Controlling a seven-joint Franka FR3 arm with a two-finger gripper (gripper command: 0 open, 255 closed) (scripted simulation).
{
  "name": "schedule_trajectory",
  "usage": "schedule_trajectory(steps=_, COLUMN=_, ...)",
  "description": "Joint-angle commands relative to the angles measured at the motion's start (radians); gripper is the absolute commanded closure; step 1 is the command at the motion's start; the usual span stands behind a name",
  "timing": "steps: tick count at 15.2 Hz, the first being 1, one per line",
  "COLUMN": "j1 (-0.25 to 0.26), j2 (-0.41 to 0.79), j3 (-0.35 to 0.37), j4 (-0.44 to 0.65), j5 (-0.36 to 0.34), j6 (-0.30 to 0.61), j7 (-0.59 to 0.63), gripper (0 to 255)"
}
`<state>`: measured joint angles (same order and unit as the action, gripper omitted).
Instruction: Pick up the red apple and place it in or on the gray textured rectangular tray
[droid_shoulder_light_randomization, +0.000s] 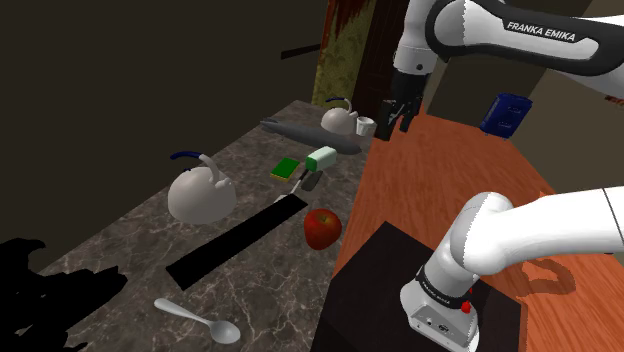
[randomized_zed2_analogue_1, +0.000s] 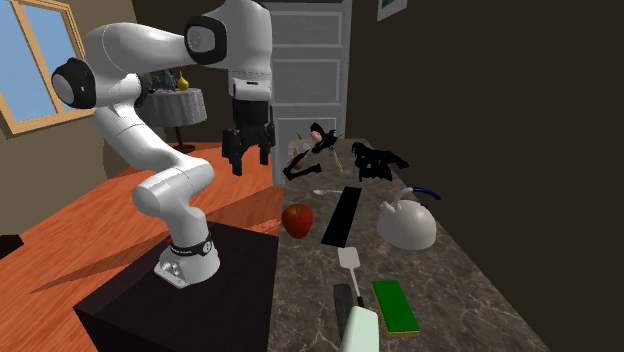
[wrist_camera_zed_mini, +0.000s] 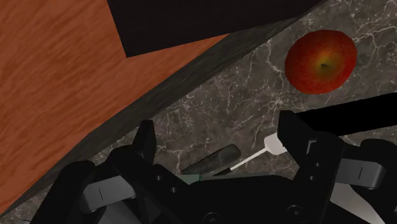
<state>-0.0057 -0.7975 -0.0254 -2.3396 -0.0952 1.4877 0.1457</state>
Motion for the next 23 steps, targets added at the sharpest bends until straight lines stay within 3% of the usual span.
schedule_trajectory(steps=1, j1=0.0, j2=0.0, j3=0.0, j4=0.0, j5=0.0, j6=0.0, j7=0.0, gripper=0)
schedule_trajectory(steps=11, j1=0.021, j2=-0.058, j3=0.188, j4=-0.252, j5=0.205, j6=0.24, j7=0.349, gripper=0)
schedule_trajectory(steps=20, j1=0.048, j2=0.071, j3=0.4, j4=-0.343, j5=0.382, j6=0.534, j7=0.647, gripper=0)
schedule_trajectory(steps=23, j1=0.05, j2=0.089, j3=0.411, j4=-0.372, j5=0.391, j6=0.582, j7=0.646, gripper=0)
